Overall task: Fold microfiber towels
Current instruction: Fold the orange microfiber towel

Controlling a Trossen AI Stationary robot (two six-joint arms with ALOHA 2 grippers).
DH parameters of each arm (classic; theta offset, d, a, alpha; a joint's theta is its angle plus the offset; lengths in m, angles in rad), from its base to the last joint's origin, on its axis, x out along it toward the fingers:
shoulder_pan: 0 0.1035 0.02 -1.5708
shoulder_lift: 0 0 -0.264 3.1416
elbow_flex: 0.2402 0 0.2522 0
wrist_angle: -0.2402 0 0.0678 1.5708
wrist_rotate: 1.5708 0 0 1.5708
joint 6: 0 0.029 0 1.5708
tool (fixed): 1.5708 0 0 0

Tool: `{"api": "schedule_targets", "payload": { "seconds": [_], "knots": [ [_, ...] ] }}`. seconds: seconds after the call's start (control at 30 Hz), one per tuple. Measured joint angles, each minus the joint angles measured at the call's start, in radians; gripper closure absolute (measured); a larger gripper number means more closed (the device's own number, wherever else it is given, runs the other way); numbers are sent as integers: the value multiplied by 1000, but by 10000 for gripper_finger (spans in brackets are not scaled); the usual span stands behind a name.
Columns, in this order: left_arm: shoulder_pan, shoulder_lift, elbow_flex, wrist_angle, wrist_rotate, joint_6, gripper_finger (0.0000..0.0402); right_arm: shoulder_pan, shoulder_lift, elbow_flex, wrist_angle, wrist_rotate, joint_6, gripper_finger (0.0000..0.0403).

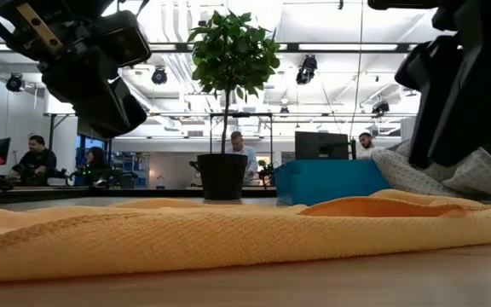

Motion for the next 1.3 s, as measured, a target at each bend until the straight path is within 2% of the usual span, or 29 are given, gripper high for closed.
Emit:
{"api": "schedule_targets", "payload": {
  "seconds": [0.27, 0.5, 0.77, 1.03, 1.17, 1.3],
  "knots": [
    [0, -2, -2, 3, 0, 0, 402, -4, 51, 1, -2, -83, -11, 294],
    [0, -3, -2, 4, 0, 0, 402, -23, 62, 1, -64, -80, 137, 336],
    [0, -3, -4, 4, 0, 2, 402, -25, 48, 13, -83, -88, 130, 389],
    [0, -4, -3, 4, 5, 2, 402, 4, -27, 60, -116, -88, 102, 394],
    [0, -4, -3, 4, 16, 2, 402, 48, -46, 70, -119, -166, 81, 394],
    [-9, -4, -4, 3, 92, 4, 402, 85, -45, 68, -120, -212, 118, 394]
  ]
}}
